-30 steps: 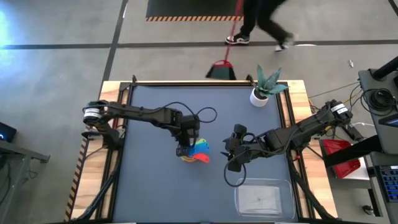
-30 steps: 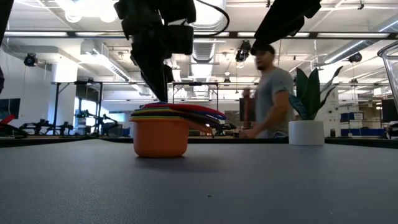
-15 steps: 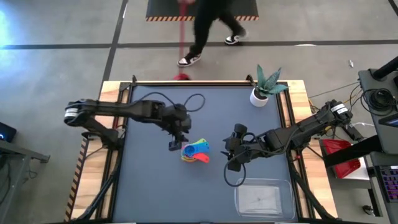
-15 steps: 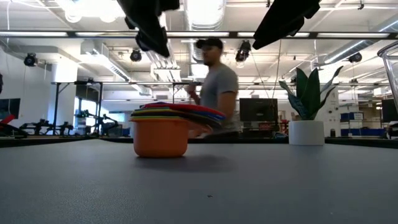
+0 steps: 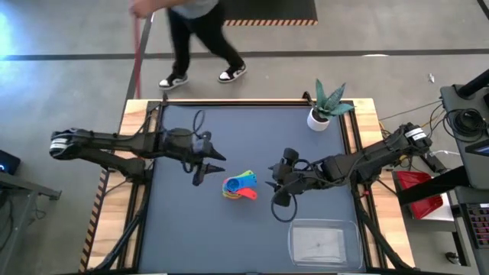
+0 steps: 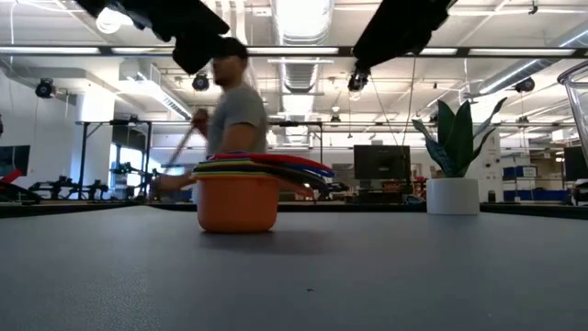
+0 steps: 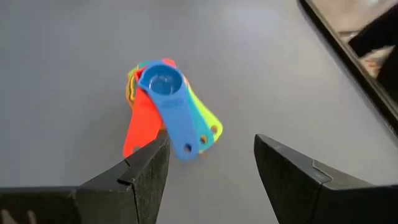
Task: Nest measuring cups in basket
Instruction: Adjust the nested measuring cups
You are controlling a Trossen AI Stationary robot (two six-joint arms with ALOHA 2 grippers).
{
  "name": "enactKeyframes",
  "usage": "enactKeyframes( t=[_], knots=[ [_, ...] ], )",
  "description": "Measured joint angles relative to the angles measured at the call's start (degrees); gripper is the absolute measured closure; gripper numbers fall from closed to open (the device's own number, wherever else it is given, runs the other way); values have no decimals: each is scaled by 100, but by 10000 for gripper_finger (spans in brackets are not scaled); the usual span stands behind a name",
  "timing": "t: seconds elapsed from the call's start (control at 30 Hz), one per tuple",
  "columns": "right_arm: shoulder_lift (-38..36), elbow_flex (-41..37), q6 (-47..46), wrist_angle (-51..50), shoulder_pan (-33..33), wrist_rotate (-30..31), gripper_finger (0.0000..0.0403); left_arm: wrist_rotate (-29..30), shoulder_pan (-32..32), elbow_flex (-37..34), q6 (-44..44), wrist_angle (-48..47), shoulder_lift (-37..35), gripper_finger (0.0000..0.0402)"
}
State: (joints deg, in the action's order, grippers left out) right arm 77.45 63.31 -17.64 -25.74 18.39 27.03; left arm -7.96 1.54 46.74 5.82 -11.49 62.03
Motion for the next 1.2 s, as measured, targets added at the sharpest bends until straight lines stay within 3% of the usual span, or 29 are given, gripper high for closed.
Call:
enactKeyframes(
  t=[0.27,0.4,0.67,0.77,0.93,1.1,1.2],
  knots=[
    [487,2,700,624,-354,-139,179,2,0,-1258,202,2578,-361,230],
    [638,4,695,904,-504,-509,179,2,0,-1543,180,3280,-398,230],
    [834,4,880,1565,-583,-668,179,5,6,-1632,86,3253,-321,230],
    [935,7,1004,1776,-568,-883,179,334,79,-1630,69,3192,-263,230],
    [1295,7,1192,2110,-466,-951,186,759,419,-1055,67,1705,-5,239],
    [1829,228,1352,2136,-450,-957,232,749,656,-404,-175,480,741,269],
    [2082,536,1525,2014,-435,-1090,276,676,794,-129,-240,383,1266,302]
  ],
)
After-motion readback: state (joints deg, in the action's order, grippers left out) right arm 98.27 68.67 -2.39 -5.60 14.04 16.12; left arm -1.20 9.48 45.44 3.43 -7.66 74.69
